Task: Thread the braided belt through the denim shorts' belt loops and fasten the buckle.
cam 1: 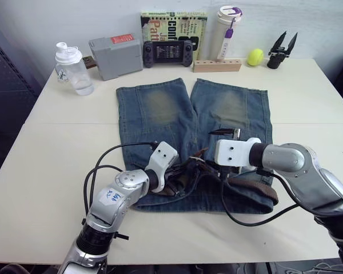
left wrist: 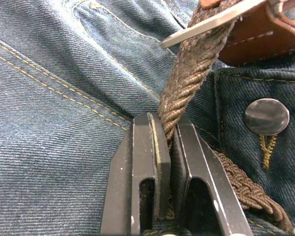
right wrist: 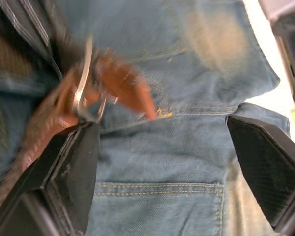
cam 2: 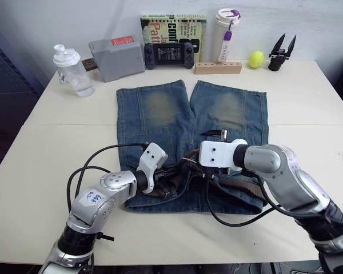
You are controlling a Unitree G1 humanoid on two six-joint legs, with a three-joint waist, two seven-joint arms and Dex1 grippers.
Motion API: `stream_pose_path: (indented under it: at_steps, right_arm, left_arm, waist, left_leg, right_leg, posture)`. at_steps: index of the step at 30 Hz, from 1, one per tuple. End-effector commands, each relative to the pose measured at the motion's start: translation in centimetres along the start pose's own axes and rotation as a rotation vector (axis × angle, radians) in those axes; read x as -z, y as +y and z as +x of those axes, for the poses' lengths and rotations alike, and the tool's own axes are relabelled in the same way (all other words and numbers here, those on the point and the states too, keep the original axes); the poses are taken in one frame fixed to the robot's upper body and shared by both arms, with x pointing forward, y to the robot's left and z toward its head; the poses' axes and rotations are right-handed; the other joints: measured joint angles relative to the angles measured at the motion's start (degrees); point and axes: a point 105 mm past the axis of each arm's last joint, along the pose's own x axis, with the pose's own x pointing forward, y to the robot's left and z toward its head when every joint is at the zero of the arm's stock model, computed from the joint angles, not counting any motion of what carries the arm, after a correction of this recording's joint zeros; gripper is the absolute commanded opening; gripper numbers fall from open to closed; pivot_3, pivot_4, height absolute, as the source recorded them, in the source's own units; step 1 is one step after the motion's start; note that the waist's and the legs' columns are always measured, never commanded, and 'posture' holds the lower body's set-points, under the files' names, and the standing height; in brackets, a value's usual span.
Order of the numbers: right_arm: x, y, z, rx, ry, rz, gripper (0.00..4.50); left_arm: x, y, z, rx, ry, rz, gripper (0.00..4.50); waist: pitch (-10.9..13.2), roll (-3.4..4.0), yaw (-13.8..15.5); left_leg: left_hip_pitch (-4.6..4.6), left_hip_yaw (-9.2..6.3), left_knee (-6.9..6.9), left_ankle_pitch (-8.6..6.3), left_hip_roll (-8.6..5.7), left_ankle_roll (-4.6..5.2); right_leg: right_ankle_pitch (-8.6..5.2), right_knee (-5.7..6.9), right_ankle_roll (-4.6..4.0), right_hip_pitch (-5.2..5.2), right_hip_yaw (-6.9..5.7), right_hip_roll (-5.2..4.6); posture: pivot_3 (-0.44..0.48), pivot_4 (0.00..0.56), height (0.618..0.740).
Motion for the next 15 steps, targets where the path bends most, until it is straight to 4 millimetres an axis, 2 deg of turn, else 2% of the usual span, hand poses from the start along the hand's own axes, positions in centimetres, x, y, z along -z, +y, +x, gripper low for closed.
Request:
stream_pose_path:
  at_steps: [1,4,7,8,10,11,15]
  right_arm:
    - [-0.73,-0.37,-0.12,0.001,-0.024,-0.058,4.14]
    - [-0.77,-0.15,-0.29,-0.015,-0.025,-0.071,3.11]
    - [-0.79,-0.03,-0.4,-0.023,-0.025,-0.078,1.54]
    - [-0.78,-0.02,-0.43,-0.023,-0.024,-0.08,1.19]
    - [-0.76,0.08,-0.49,-0.027,-0.022,-0.081,0.17]
    - [-0.79,0.13,-0.51,-0.028,-0.022,-0.08,0.02]
    - [-0.72,0.4,-0.54,-0.034,-0.013,-0.069,0.02]
  left_arm:
    - [-0.22,-0.9,0.14,0.026,-0.007,0.015,0.0]
    - [-0.2,-0.86,0.14,0.025,-0.006,0.013,0.0]
    - [-0.19,-0.68,0.18,0.02,-0.004,0.014,0.0]
    - [-0.2,-0.65,0.2,0.019,-0.004,0.014,0.0]
    - [-0.25,-0.66,0.22,0.019,-0.006,0.013,0.0]
    - [-0.26,-0.63,0.24,0.018,-0.005,0.014,0.0]
    - [-0.24,-0.51,0.3,0.015,-0.002,0.017,0.0]
  waist:
    - [0.0,0.0,0.0]
    - [0.0,0.0,0.0]
    - [0.0,0.0,0.0]
    - [0.0,0.0,0.0]
    - [0.0,0.0,-0.1]
    - [0.0,0.0,-0.1]
    - [0.0,0.0,-0.1]
  left_leg:
    - [-0.01,0.0,0.01,0.0,-0.01,0.0]
    - [0.0,0.0,0.01,0.0,0.0,0.0]
    - [0.0,0.0,0.02,0.0,0.0,0.0]
    - [0.0,0.0,0.02,0.0,0.0,0.0]
    - [0.0,0.0,0.02,0.0,0.0,0.0]
    - [0.0,0.0,0.02,0.0,0.0,0.0]
    - [0.01,0.0,0.02,0.0,0.01,0.0]
  right_leg:
    - [0.0,0.0,0.0,0.0,0.0,-0.01]
    - [0.0,0.0,0.0,0.0,0.01,0.0]
    - [0.0,0.01,0.0,0.0,0.0,0.0]
    - [0.0,0.01,0.0,0.0,0.0,0.0]
    - [0.0,0.01,0.0,0.0,0.01,0.0]
    - [0.0,0.02,0.0,0.0,0.01,0.0]
    - [0.0,0.02,0.0,0.0,0.01,0.0]
  posture:
    - [0.0,0.15,0.731]
    - [0.0,0.15,0.731]
    - [0.0,0.15,0.731]
    - [0.0,0.15,0.731]
    - [0.0,0.15,0.731]
    - [0.0,0.15,0.731]
    - [0.0,0.15,0.731]
